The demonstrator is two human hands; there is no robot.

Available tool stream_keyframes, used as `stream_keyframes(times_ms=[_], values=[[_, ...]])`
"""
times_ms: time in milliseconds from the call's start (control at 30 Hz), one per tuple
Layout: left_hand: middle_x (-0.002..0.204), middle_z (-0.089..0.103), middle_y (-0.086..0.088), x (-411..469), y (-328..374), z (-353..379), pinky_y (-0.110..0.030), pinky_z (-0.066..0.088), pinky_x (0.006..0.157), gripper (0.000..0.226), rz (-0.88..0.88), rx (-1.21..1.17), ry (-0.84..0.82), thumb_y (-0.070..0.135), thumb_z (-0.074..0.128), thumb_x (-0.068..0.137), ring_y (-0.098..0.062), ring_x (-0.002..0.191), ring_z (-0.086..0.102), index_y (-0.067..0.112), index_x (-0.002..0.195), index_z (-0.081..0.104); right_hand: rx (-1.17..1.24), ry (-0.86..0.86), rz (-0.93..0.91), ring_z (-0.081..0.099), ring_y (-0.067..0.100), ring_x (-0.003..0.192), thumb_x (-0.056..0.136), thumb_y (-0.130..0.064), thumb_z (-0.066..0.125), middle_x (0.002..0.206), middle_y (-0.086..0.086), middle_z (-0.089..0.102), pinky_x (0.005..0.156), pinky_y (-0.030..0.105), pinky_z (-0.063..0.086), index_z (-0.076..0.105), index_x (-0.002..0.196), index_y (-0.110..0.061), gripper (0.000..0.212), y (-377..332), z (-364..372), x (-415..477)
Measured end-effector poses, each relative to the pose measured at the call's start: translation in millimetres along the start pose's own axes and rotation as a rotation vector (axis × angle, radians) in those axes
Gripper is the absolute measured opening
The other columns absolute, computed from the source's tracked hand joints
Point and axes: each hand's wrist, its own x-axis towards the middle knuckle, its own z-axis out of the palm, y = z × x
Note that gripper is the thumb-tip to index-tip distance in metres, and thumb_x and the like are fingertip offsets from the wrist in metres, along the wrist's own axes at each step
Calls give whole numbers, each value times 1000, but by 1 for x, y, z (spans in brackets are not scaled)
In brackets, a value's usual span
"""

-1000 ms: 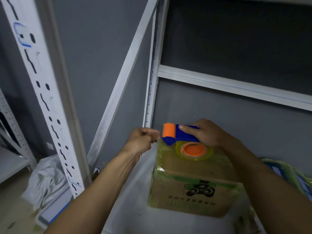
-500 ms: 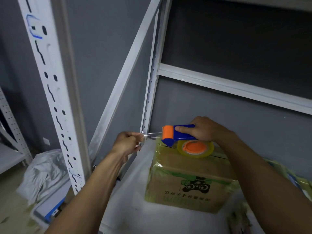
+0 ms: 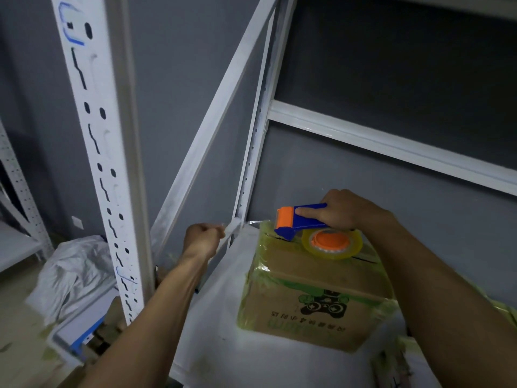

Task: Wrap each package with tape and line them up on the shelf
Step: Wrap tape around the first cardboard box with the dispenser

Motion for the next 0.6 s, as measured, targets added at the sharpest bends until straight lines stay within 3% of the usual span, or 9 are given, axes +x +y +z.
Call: stream_keyframes(times_ms=[167, 267, 400, 533, 600], values=[[73, 65, -2, 7, -10, 2, -24, 28, 50, 11, -113, -89, -57, 21, 66, 83, -20, 57, 41, 13, 78, 71, -30, -21, 1, 57, 13, 51, 48, -107, 46, 57, -1, 60, 53, 28, 42, 59, 62, -17, 91, -1, 3, 5], [76, 67, 1, 7, -11, 6, -23, 34, 50, 18, -81, -89, -71, 30, 79, 81, -16, 60, 49, 14, 86, 74, -20, -27, 10, 55, 12, 48, 47, -106, 47, 52, -4, 56, 53, 28, 42, 57, 60, -18, 90, -1, 3, 7], [71, 66, 7, 4, -19, 10, -21, 41, 52, 21, -68, -63, -48, 25, 89, 76, -10, 66, 59, 16, 79, 71, -32, -51, 13, 53, 12, 47, 43, -107, 46, 47, -7, 52, 53, 28, 39, 55, 56, -20, 89, -2, 6, 9], [81, 69, 2, 3, -32, 14, -27, 48, 64, 28, -66, -104, -55, 23, 91, 75, -16, 77, 63, 6, 90, 74, -25, -40, -4, 54, 15, 51, 42, -107, 49, 52, -2, 54, 54, 31, 39, 55, 56, -17, 91, -2, 11, 14], [77, 67, 3, 2, -40, 20, -38, 56, 75, 29, -67, -122, -55, 22, 91, 75, -15, 80, 68, 5, 90, 73, -25, -35, 4, 54, 17, 53, 47, -104, 54, 55, 0, 54, 55, 32, 40, 53, 56, -16, 88, -2, 13, 17]])
